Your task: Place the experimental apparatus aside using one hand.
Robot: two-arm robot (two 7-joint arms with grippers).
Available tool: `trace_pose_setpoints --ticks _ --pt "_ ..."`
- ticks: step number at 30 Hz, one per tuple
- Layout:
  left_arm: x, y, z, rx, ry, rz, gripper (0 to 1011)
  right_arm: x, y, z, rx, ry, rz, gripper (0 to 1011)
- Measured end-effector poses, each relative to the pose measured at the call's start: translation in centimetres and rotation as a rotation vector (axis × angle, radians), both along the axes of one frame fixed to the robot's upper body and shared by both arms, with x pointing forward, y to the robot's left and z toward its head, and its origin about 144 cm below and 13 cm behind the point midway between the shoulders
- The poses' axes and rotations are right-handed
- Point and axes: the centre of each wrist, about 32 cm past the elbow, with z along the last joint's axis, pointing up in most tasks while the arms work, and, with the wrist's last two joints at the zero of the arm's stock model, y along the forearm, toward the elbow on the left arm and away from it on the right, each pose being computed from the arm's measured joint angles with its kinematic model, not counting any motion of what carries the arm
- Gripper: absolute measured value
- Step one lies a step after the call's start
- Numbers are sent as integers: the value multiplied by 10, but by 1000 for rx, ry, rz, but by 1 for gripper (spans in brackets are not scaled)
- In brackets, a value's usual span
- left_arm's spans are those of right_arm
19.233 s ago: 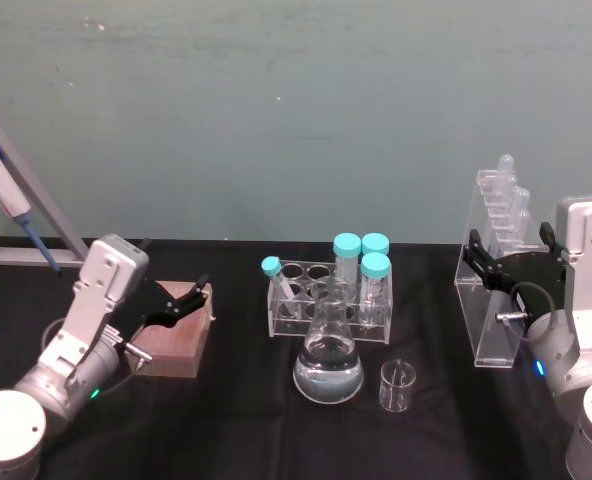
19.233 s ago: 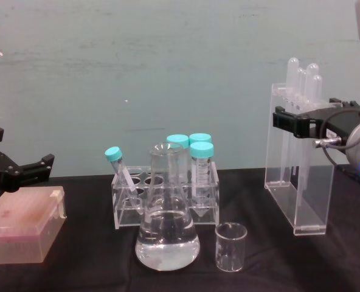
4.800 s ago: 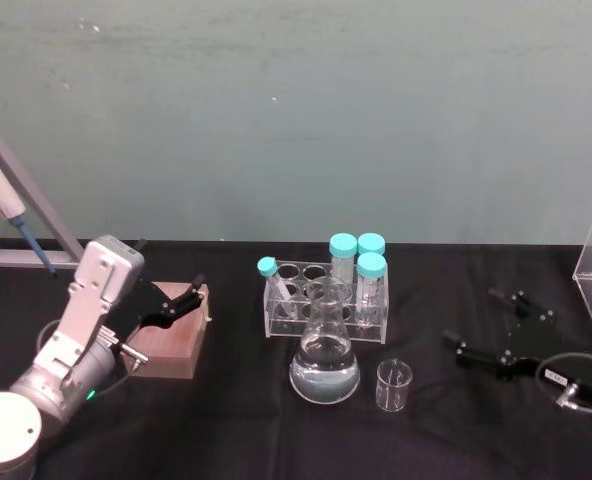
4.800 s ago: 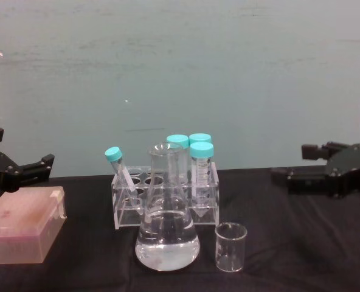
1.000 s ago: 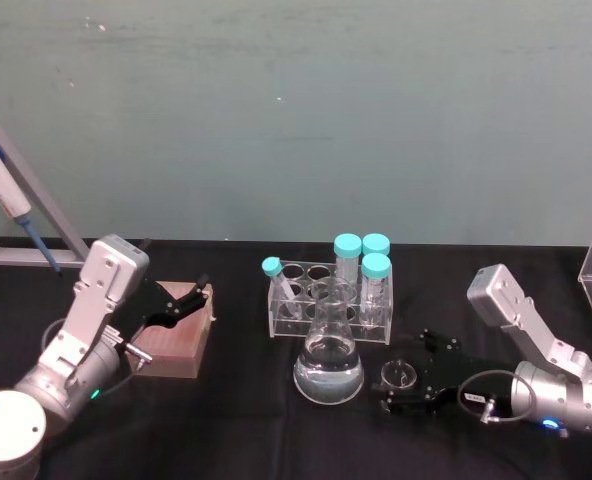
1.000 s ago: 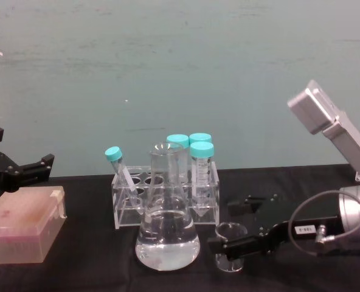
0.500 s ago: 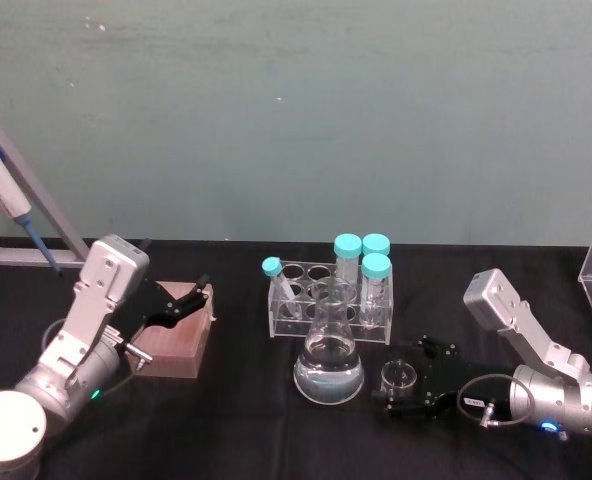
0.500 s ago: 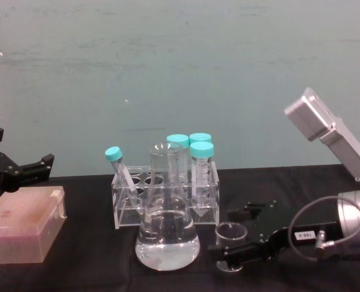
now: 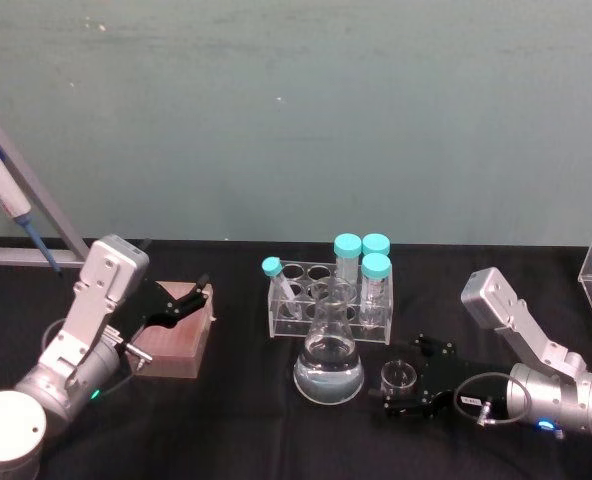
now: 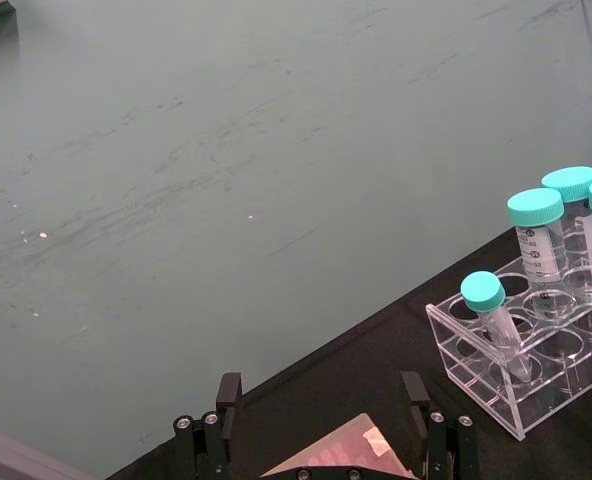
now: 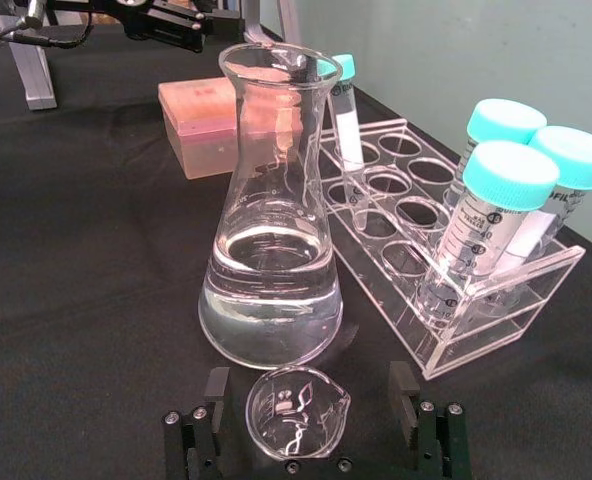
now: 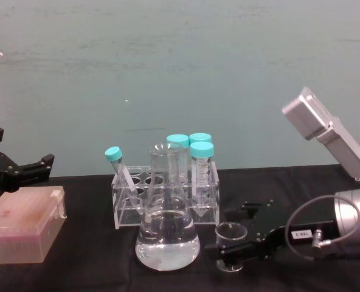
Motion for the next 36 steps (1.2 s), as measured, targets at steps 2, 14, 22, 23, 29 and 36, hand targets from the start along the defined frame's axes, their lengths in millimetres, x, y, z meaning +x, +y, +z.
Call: trace_pose_setpoints --ticks 2,14,22,23,29,36 --pt "0 0 0 0 0 0 1000 0 0 0 1 -1 1 1000" --pt "0 0 0 0 0 0 1000 0 2 0 -8 -3 1 1000" --pt "0 0 0 0 0 0 1000 0 2 0 -8 -3 0 1000" --pt "0 0 0 0 0 0 1000 0 2 0 -8 -3 0 1000" --pt "0 0 0 0 0 0 1000 0 2 0 -8 -3 -1 1000" --pt "0 0 0 0 0 0 1000 0 2 0 -7 -3 -1 1000"
